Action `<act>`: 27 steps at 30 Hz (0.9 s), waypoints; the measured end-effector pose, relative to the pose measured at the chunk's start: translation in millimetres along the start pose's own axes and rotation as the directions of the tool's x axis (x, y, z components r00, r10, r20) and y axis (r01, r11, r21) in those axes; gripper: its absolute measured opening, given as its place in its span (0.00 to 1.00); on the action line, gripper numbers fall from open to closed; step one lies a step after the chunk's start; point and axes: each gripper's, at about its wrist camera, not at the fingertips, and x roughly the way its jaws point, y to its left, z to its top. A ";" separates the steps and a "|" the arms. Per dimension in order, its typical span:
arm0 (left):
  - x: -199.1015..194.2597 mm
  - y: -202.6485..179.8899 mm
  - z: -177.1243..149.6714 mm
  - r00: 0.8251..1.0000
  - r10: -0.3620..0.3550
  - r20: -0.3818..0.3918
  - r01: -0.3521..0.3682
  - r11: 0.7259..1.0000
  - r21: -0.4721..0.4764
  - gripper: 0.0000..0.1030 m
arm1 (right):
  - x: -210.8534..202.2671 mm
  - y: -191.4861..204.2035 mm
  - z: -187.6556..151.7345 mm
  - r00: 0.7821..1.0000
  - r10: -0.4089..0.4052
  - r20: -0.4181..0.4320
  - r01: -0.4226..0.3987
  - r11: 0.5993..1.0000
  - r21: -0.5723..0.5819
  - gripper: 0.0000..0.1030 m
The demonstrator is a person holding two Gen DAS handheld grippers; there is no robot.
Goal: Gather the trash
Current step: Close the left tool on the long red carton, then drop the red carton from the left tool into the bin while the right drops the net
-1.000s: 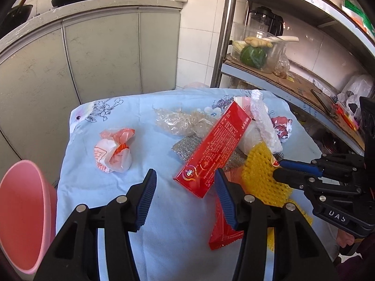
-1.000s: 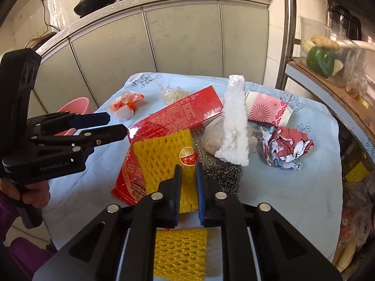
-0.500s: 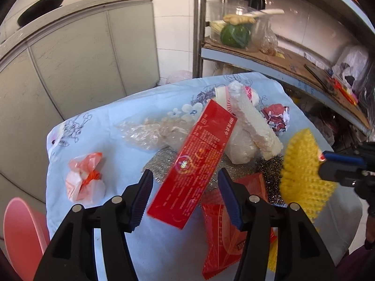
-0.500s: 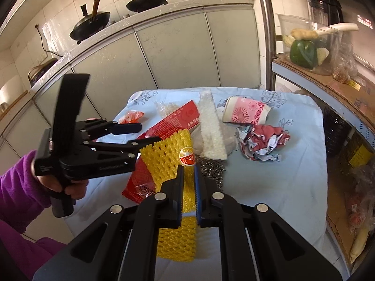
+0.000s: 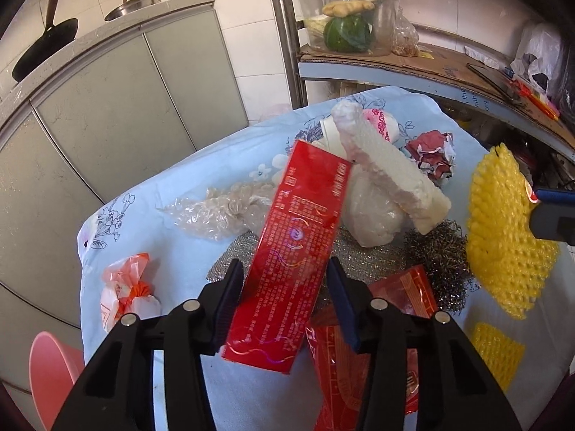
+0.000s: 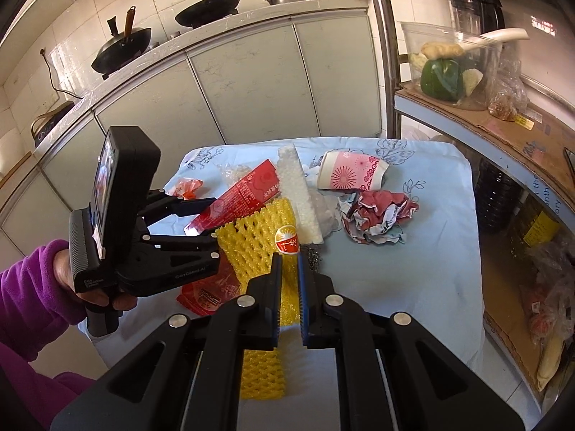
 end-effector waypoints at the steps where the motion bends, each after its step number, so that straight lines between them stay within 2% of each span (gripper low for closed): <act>1: -1.5 1.0 -0.5 1.000 -0.004 0.003 0.004 1.000 -0.008 0.42 | -0.2 0.2 0.0 1.000 0.000 0.000 0.000 1.000 0.001 0.08; 9: -33.2 19.3 -6.9 0.998 -0.030 0.057 0.036 0.994 -0.105 0.38 | -7.3 8.5 0.7 1.000 -0.008 0.017 0.008 1.000 -0.008 0.08; 16: -68.6 44.5 -22.4 0.992 -0.065 0.108 0.087 0.971 -0.221 0.38 | -15.1 13.6 0.2 0.999 -0.024 0.039 0.024 1.000 -0.002 0.08; 24: -117.5 69.5 -45.4 0.977 -0.029 0.209 0.099 0.939 -0.330 0.38 | -11.7 39.5 14.9 0.999 0.003 0.050 0.000 0.999 -0.047 0.08; 27: -134.5 83.0 -57.0 0.972 0.021 0.233 0.067 0.928 -0.366 0.38 | -5.3 60.0 26.4 0.998 0.032 0.055 -0.027 0.996 -0.090 0.08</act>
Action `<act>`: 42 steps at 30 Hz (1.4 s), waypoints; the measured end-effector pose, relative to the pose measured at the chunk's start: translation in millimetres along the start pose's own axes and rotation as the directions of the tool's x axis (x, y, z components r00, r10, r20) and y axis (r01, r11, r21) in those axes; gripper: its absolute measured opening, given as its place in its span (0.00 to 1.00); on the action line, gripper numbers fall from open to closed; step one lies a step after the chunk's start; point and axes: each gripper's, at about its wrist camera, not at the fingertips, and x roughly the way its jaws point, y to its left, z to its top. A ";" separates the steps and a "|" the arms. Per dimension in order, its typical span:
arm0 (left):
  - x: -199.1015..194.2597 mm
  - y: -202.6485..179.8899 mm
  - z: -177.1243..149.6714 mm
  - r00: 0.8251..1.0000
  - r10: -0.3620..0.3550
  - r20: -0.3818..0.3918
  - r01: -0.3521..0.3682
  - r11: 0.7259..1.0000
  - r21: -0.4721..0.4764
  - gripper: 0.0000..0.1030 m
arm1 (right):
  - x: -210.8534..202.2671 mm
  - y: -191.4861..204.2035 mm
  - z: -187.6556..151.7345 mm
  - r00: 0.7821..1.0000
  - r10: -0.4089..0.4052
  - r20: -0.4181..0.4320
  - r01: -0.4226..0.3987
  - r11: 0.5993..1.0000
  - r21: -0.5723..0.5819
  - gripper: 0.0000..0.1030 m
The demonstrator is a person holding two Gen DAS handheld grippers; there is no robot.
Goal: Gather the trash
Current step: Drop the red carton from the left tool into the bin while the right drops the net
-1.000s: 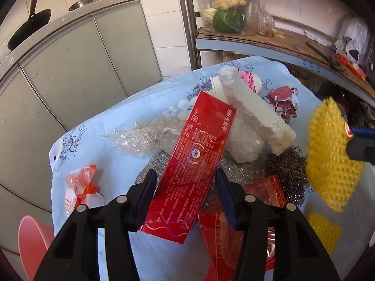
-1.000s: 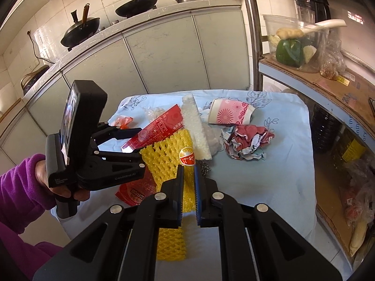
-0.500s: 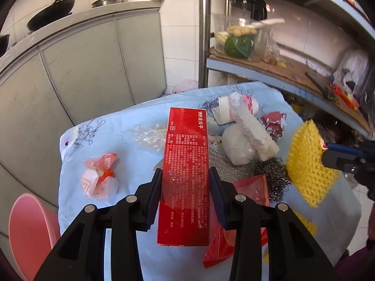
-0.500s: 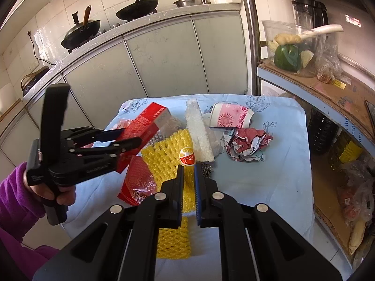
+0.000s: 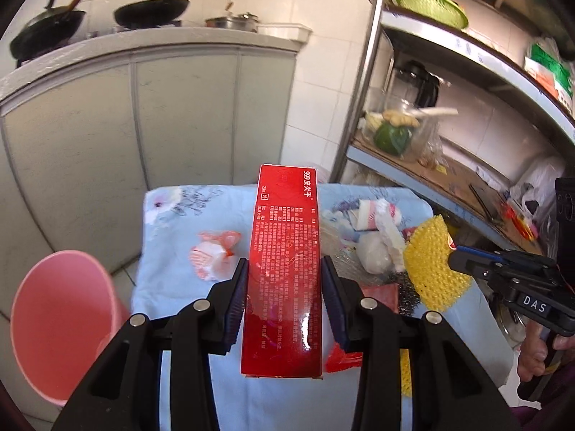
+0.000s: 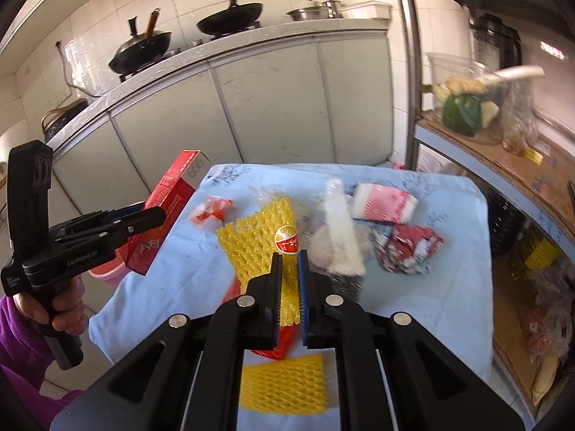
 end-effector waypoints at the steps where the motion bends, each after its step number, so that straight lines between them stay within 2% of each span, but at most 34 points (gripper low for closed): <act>1: -6.4 5.3 -0.8 1.000 0.024 0.016 -0.024 1.000 -0.005 0.38 | 3.4 7.4 4.5 1.000 0.014 0.002 -0.014 1.000 -0.012 0.08; 5: -30.7 34.1 -2.8 0.989 0.130 0.065 -0.127 0.990 -0.055 0.38 | 25.9 45.7 24.3 0.995 0.095 -0.002 -0.095 0.993 -0.073 0.08; 8: -45.9 66.7 -7.9 0.973 0.218 0.077 -0.207 0.970 -0.124 0.38 | 46.3 79.3 36.6 0.987 0.158 -0.021 -0.160 0.980 -0.123 0.08; 13: -60.4 124.3 -23.3 0.940 0.340 0.037 -0.323 0.917 -0.233 0.38 | 76.9 135.9 50.4 0.970 0.236 -0.058 -0.243 0.947 -0.208 0.08; 17: -59.2 164.1 -44.3 0.913 0.407 -0.036 -0.399 0.869 -0.292 0.38 | 105.8 176.5 55.2 0.959 0.263 -0.106 -0.282 0.923 -0.263 0.08; 22: -44.8 197.3 -68.9 0.889 0.437 -0.140 -0.458 0.825 -0.331 0.38 | 149.4 221.9 54.0 0.940 0.286 -0.186 -0.330 0.898 -0.289 0.08; 28: -28.9 212.4 -87.1 0.870 0.436 -0.230 -0.491 0.808 -0.326 0.38 | 199.1 261.6 44.0 0.912 0.292 -0.288 -0.371 0.888 -0.272 0.09; 34: -23.0 214.3 -97.2 0.863 0.422 -0.276 -0.495 0.814 -0.304 0.38 | 227.4 275.7 24.3 0.905 0.238 -0.354 -0.348 0.890 -0.293 0.09; 37: -19.7 214.2 -96.9 0.869 0.407 -0.283 -0.484 0.817 -0.314 0.38 | 236.3 272.0 20.3 0.905 0.214 -0.367 -0.331 0.897 -0.294 0.09; 42: -20.2 212.4 -95.4 0.875 0.403 -0.268 -0.477 0.813 -0.334 0.52 | 238.2 265.5 22.4 0.905 0.210 -0.370 -0.326 0.901 -0.287 0.11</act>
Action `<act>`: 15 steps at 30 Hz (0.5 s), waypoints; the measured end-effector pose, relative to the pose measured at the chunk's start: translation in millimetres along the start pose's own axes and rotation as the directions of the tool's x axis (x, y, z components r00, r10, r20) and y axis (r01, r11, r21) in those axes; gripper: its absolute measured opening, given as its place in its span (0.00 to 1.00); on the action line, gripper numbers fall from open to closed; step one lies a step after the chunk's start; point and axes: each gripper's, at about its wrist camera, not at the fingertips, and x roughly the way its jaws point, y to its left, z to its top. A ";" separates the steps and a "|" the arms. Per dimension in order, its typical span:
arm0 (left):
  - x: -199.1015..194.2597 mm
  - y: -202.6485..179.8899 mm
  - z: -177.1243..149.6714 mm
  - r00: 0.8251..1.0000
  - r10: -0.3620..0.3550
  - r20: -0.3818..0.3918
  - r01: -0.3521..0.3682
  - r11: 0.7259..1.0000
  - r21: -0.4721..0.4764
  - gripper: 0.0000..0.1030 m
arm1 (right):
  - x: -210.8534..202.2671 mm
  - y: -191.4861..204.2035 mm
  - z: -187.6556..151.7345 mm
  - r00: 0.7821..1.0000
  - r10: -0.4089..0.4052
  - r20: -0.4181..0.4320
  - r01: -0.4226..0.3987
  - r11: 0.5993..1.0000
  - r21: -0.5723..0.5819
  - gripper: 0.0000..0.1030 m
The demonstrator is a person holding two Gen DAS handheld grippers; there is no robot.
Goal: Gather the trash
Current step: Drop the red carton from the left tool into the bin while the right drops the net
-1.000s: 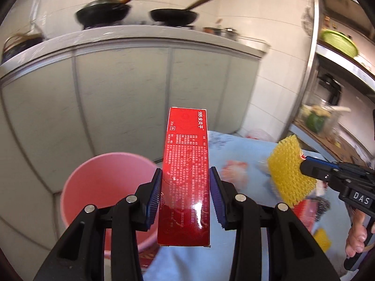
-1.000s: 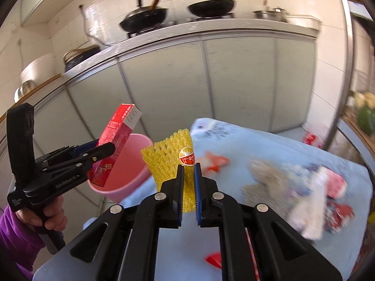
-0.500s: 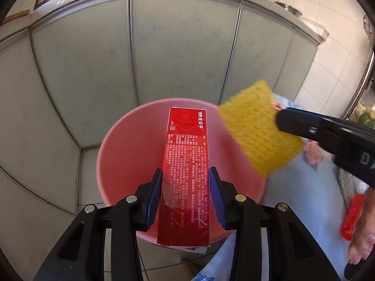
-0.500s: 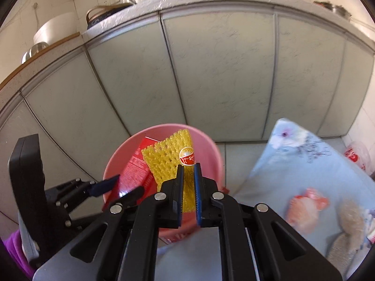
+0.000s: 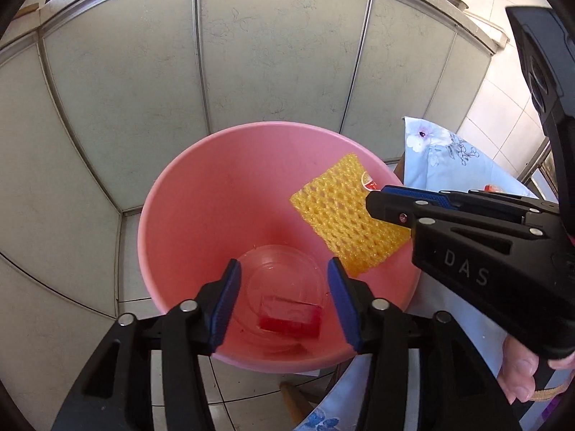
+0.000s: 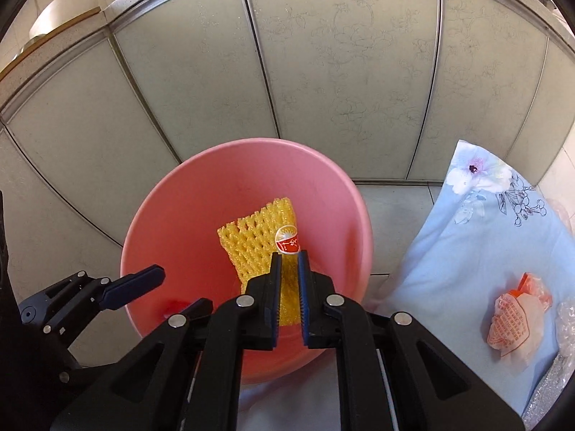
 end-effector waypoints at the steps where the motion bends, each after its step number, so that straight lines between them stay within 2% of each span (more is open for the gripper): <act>1: -1.9 1.6 0.1 1.000 -0.001 0.005 0.001 1.000 -0.006 0.55 | -1.3 -2.3 0.3 1.000 0.002 0.000 -0.002 1.000 0.008 0.11; 4: -6.8 6.9 0.7 1.000 -0.015 0.019 0.016 1.000 -0.025 0.60 | -6.5 -8.4 -0.2 1.000 0.028 0.003 -0.028 0.999 0.033 0.16; 6: -12.0 10.5 0.5 0.999 -0.018 0.033 0.020 0.999 -0.037 0.62 | -11.1 -9.0 -0.9 0.999 0.037 0.015 -0.038 0.999 0.038 0.25; 15: -38.5 10.1 3.4 0.995 -0.042 0.091 0.048 0.997 -0.062 0.63 | -55.8 -16.6 -6.6 0.995 0.046 0.091 -0.050 0.998 0.036 0.27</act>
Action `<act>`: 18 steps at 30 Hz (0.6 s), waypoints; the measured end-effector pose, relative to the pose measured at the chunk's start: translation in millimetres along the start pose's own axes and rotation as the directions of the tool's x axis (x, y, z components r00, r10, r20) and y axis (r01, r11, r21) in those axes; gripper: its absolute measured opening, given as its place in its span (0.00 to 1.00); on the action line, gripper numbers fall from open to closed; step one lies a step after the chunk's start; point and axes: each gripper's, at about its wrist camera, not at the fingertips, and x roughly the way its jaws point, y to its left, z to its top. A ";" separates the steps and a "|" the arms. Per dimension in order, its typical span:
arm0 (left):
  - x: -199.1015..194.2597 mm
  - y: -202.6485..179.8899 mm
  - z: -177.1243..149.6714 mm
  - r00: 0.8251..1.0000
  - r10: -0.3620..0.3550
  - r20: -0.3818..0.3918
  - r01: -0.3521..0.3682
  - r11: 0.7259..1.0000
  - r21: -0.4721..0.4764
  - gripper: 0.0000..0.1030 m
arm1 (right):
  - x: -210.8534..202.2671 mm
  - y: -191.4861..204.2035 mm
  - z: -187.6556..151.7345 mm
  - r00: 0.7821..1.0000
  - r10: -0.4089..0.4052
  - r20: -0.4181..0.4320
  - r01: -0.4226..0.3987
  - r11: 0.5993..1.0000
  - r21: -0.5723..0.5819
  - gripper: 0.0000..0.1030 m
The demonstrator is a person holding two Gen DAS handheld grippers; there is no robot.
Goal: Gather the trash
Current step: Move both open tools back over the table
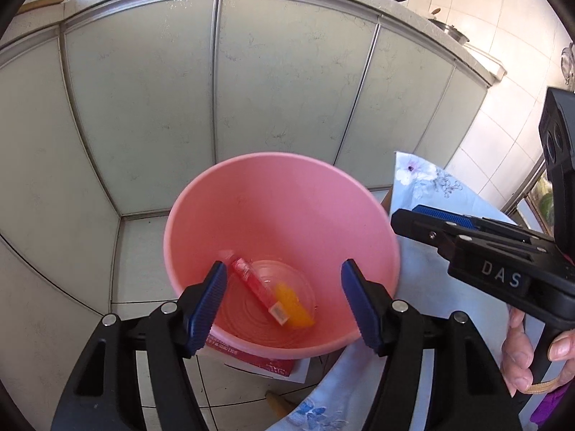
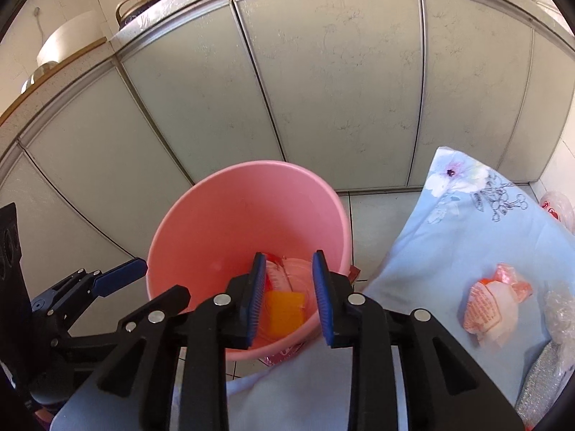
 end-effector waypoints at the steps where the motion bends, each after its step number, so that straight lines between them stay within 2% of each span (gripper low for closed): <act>1: -4.7 -2.0 0.8 1.000 -0.006 0.012 0.006 1.000 0.002 0.63 | -4.7 1.0 -0.2 1.000 -0.005 0.011 0.005 1.000 -0.002 0.27; 10: -33.7 -42.0 7.5 0.990 -0.109 0.091 0.104 0.993 0.060 0.63 | -59.7 -23.3 -31.2 0.992 -0.092 0.087 0.091 0.996 0.013 0.27; 18: -42.1 -89.6 3.1 0.981 -0.173 0.085 0.158 0.975 0.153 0.63 | -96.1 -57.9 -57.2 0.974 -0.201 0.104 0.193 0.978 0.085 0.27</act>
